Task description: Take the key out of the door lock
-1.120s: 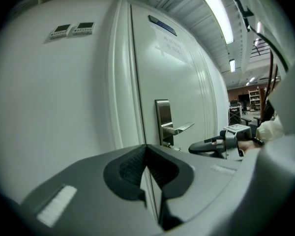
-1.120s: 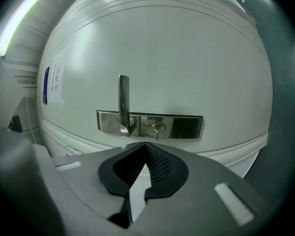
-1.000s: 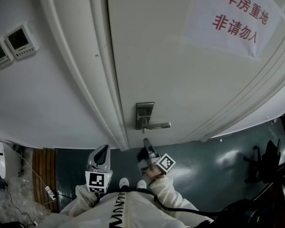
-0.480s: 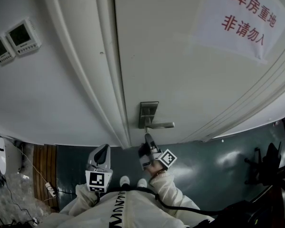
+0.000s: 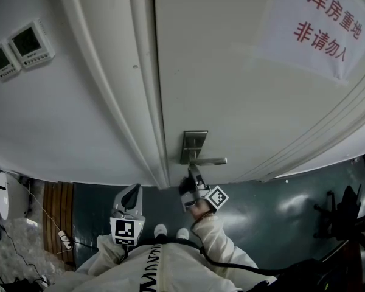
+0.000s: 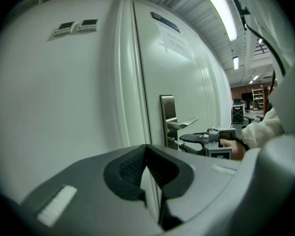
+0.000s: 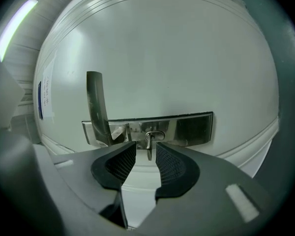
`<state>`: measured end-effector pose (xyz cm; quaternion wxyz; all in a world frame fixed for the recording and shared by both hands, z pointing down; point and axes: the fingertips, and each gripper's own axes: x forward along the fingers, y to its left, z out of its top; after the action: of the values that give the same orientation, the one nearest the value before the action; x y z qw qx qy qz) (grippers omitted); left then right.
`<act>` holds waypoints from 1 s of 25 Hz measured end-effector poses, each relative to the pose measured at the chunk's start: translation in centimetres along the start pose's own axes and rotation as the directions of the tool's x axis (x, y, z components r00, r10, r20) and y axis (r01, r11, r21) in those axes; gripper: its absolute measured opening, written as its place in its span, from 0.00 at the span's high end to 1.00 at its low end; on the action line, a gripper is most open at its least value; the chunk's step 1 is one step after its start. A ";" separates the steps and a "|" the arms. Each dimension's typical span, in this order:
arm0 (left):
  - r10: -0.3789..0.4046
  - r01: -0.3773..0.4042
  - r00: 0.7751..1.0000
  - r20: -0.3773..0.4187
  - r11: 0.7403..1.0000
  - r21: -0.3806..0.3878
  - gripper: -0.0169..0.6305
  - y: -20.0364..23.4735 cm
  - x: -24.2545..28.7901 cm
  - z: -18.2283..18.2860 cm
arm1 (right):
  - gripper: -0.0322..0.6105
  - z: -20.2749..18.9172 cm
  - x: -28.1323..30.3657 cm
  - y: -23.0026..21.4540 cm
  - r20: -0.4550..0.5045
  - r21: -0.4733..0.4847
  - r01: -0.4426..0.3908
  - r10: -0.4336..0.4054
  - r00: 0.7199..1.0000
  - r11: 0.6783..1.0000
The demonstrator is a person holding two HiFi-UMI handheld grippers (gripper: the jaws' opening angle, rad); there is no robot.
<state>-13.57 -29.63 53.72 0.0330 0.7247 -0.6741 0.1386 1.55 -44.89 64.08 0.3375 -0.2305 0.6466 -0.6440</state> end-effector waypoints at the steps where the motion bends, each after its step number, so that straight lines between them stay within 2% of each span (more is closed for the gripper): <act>1: 0.002 -0.002 1.000 -0.002 1.000 0.000 0.97 0.1 0.0 0.0 | 0.75 0.1 0.1 -0.1 0.003 0.003 0.002 -0.002 1.000 1.000; 13: 0.003 -0.003 1.000 -0.008 1.000 -0.002 0.97 0.1 -0.1 -0.2 | 0.79 0.8 1.1 -0.6 0.022 0.027 0.012 -0.012 1.000 1.000; 18: 0.004 -0.004 1.000 -0.012 1.000 -0.003 0.97 0.0 -0.1 -0.4 | 0.90 0.7 1.2 -0.8 0.017 -0.021 0.043 -0.042 0.999 0.999; 25: 0.005 -0.005 1.000 -0.013 1.000 -0.005 0.97 -0.2 -0.2 -0.5 | 0.90 0.7 1.2 -0.8 0.015 -0.031 0.052 -0.052 0.999 0.998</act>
<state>-13.48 -29.27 54.18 0.0386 0.7220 -0.6762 0.1416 1.18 -46.31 64.72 0.3216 -0.2571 0.6480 -0.6407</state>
